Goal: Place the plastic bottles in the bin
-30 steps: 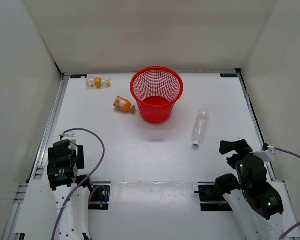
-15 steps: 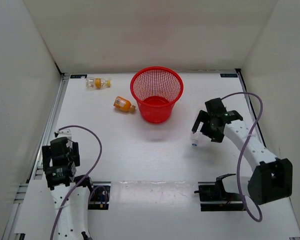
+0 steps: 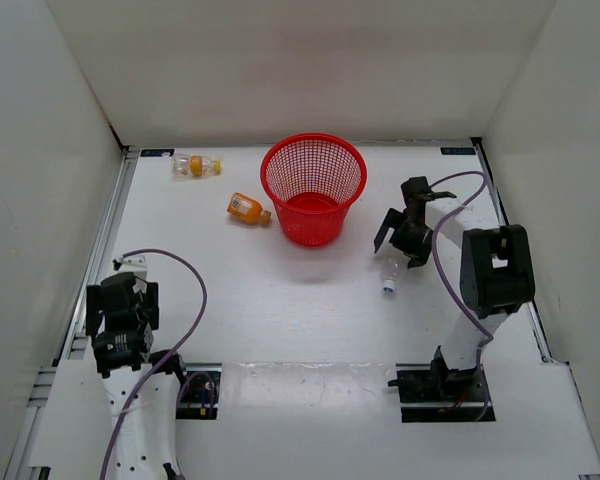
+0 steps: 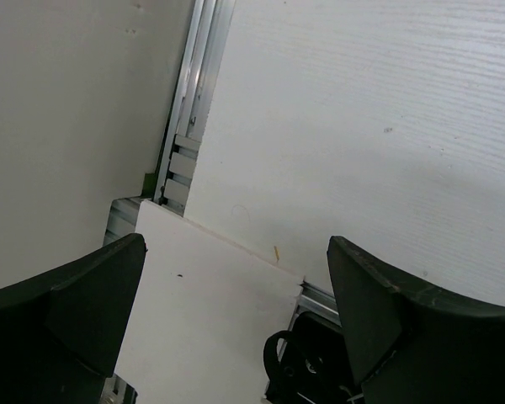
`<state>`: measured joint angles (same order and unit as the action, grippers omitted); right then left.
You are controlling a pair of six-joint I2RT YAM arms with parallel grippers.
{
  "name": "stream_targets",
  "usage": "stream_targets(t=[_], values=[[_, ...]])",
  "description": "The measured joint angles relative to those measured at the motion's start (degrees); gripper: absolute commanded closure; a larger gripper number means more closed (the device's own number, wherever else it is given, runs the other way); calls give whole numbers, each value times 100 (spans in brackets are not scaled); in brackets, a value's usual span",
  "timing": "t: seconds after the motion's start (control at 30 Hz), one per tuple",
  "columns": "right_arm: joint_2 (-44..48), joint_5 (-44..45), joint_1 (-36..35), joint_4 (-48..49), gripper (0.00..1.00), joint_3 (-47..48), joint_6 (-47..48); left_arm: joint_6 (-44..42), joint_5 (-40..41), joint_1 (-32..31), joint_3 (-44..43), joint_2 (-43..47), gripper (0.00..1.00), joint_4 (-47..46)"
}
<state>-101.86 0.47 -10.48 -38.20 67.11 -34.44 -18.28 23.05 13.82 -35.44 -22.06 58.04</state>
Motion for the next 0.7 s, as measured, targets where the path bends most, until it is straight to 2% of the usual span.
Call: stream_targets(t=[0.07,0.1,0.2,0.23,0.27,0.33,0.4,0.53,0.7], values=[[-116,-70,15,22,15,-9,-31,-83,-44,0,37,-136,0,-72],[-127,-87,37,52,33,-13,-52,-138,-92,0,39,-214,0,-129],[-127,-146,72,120,67,17,-46,-348,-284,0,39,-400,0,-275],[-127,-155,90,107,84,83,-35,-409,-339,0,39,-474,0,-313],[-142,-153,109,109,89,153,13,-472,-400,0,39,-555,0,-334],[-168,-122,116,96,98,313,83,-643,-509,0,39,-730,0,-369],[-162,-61,116,48,98,494,166,-879,-623,0,39,-894,0,-422],[-52,219,85,-48,100,1095,413,-1939,-1047,0,39,-1075,0,-540],[391,1038,-260,-96,100,2557,756,-3167,-1294,-63,-50,-1832,0,-1001]])
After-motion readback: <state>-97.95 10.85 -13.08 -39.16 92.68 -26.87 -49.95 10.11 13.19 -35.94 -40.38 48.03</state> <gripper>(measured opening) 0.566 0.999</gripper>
